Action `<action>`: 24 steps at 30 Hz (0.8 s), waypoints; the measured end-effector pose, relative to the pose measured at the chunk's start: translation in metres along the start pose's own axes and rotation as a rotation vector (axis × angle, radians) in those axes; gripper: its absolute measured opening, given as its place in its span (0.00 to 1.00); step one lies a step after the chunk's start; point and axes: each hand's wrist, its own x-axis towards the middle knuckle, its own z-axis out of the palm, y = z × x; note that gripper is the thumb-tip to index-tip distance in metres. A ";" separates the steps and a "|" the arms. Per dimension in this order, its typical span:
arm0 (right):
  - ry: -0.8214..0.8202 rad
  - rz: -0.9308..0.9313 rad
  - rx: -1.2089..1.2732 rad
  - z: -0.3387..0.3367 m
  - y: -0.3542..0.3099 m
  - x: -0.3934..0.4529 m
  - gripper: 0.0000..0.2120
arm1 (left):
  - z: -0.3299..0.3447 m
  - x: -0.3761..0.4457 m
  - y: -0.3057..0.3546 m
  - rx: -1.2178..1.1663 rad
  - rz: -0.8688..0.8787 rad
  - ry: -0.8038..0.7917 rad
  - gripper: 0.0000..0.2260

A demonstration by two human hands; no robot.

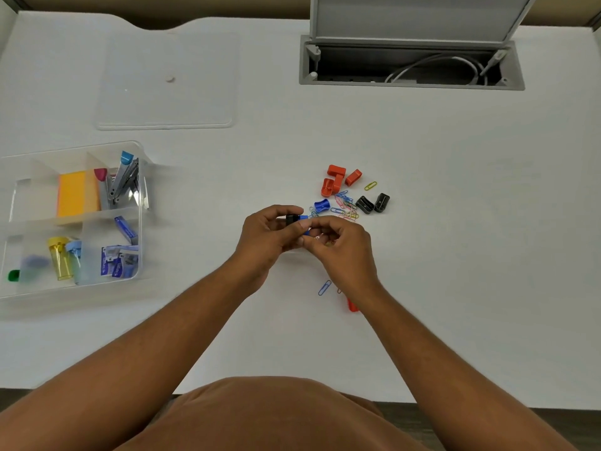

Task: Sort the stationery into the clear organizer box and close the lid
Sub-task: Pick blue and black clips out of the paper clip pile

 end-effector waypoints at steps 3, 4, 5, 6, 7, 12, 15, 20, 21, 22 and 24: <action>-0.045 0.012 0.033 -0.006 0.001 0.003 0.15 | -0.002 0.001 0.000 0.054 0.035 0.029 0.12; -0.045 0.015 0.038 -0.008 0.001 0.005 0.18 | -0.003 0.001 0.000 0.057 0.040 0.034 0.12; -0.033 0.007 0.031 -0.010 0.002 0.009 0.19 | -0.004 0.002 -0.001 0.054 0.039 0.039 0.12; -0.010 -0.012 0.004 -0.013 0.003 0.015 0.18 | -0.005 0.002 -0.001 0.051 0.035 0.045 0.12; 0.017 -0.043 -0.059 -0.016 0.006 0.022 0.16 | -0.006 0.002 -0.002 0.051 0.029 0.054 0.12; -0.012 -0.256 -0.718 -0.018 0.019 0.052 0.20 | -0.015 -0.002 -0.004 0.054 0.005 0.076 0.11; -0.070 -0.324 -0.888 -0.014 0.022 0.059 0.21 | -0.020 -0.006 -0.004 0.057 0.019 0.059 0.10; -0.024 -0.279 -0.880 -0.010 0.015 0.059 0.16 | -0.031 -0.012 -0.003 0.061 0.053 0.040 0.09; -0.012 -0.247 -0.845 -0.009 0.013 0.057 0.16 | -0.033 -0.014 -0.003 0.054 0.058 0.040 0.09; 0.010 -0.203 -0.764 -0.007 0.009 0.053 0.16 | -0.036 -0.015 -0.003 0.045 0.061 0.042 0.09; 0.057 -0.113 -0.488 0.000 -0.003 0.039 0.13 | -0.043 -0.018 -0.003 0.031 0.067 0.053 0.08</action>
